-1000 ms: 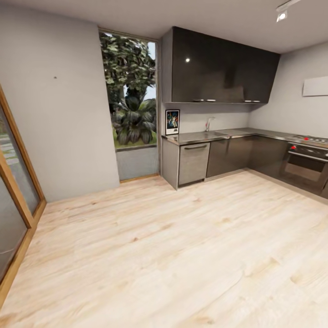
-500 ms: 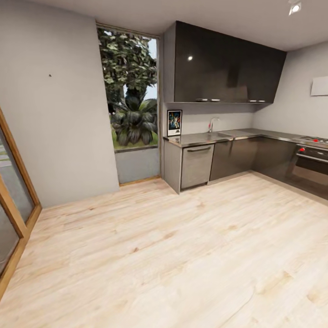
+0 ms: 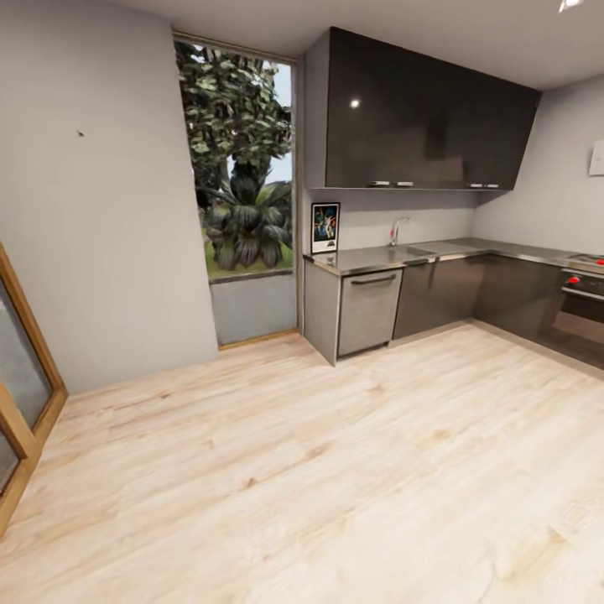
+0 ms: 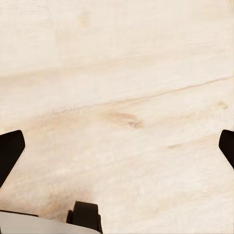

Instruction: Pick up the poster from the kitchen countertop and hang it on one of the wall nails in the kitchen.

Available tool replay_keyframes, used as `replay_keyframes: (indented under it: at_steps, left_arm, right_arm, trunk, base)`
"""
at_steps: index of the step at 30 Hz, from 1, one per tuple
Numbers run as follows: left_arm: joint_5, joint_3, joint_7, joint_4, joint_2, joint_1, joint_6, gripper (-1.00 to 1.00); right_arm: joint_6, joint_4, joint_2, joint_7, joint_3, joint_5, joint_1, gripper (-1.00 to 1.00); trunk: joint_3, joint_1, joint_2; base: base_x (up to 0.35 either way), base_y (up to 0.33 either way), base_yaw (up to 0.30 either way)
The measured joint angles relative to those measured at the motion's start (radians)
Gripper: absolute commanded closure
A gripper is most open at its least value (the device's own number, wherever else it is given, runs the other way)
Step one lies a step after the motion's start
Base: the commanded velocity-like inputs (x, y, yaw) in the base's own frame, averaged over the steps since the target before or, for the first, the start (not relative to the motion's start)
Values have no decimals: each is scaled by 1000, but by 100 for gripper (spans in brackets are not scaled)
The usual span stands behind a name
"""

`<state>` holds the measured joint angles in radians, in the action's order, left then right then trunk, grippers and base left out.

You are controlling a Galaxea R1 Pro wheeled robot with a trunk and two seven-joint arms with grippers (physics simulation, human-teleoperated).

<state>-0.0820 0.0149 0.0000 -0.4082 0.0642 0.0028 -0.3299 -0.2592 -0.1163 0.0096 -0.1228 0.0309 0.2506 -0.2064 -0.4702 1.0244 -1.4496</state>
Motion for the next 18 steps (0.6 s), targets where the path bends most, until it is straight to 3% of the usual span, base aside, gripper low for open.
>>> replay_keyframes:
  at_steps: [18]
  left_arm:
    - [0,0,0,0,0,0,0,-100]
  right_arm:
    - [0,0,-1,0,0,0,0,-100]
  trunk:
    - [0,0,0]
  base:
    - [336,77,0]
